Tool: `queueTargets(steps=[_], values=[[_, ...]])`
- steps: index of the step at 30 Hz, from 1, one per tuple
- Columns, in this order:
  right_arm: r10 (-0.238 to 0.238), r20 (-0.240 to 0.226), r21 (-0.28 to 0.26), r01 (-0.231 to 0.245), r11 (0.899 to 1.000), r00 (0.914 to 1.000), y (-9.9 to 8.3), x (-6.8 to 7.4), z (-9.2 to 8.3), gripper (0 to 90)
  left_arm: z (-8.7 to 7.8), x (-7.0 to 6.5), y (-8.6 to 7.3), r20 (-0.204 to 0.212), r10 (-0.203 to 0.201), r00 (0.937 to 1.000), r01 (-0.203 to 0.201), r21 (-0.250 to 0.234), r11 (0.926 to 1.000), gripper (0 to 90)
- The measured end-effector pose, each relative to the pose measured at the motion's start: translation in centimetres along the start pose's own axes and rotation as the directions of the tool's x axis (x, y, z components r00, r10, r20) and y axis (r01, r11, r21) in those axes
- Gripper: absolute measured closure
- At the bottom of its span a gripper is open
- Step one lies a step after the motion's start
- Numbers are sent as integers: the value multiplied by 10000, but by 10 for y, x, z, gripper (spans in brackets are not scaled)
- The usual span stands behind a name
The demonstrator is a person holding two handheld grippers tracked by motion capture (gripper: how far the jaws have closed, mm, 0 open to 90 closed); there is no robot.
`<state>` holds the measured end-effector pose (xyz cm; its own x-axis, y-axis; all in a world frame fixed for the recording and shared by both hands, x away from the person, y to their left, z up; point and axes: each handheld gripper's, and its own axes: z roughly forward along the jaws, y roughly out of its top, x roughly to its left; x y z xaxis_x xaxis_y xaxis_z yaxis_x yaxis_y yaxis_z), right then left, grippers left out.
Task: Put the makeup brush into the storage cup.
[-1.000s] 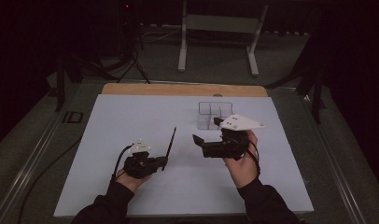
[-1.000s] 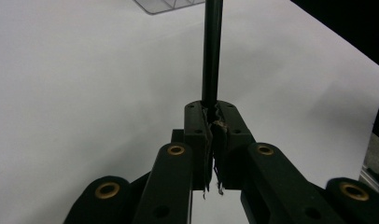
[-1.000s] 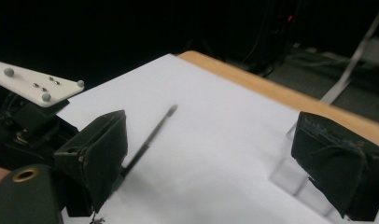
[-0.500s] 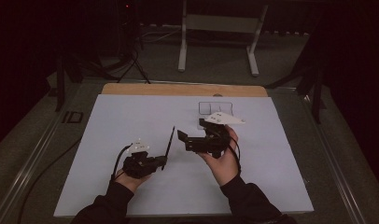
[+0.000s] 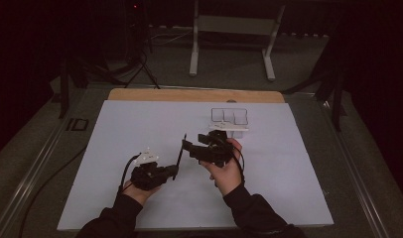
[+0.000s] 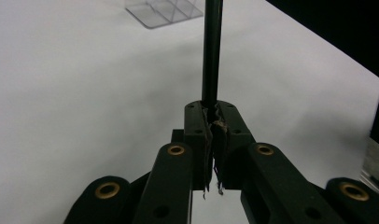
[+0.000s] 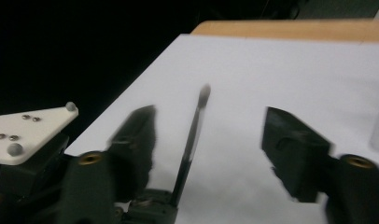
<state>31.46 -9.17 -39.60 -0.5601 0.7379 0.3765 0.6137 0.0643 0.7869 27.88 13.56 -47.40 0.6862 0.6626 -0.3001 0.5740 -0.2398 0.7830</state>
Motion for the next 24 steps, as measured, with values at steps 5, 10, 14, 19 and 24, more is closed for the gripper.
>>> queueTargets(steps=[5,10,14,19,24], values=[[252,-84,295,-249,9993,9996,-3,2,9,513,0,0,0,33,-38,10000,38,-30,10000,859],[518,-290,340,-508,9981,9982,-4,2,16,584,-1,-2,0,20,83,10000,-82,-90,9999,860],[709,-451,527,-685,9963,9965,-4,3,20,616,0,-2,0,170,91,9998,-88,-146,9999,860],[958,-498,652,-925,9936,9942,-7,4,25,711,0,-2,-1,141,60,9999,-59,-120,9999,860],[1115,-373,659,-1089,9919,9931,-9,4,27,803,1,-1,-1,163,39,9999,-37,-108,9999,859]])
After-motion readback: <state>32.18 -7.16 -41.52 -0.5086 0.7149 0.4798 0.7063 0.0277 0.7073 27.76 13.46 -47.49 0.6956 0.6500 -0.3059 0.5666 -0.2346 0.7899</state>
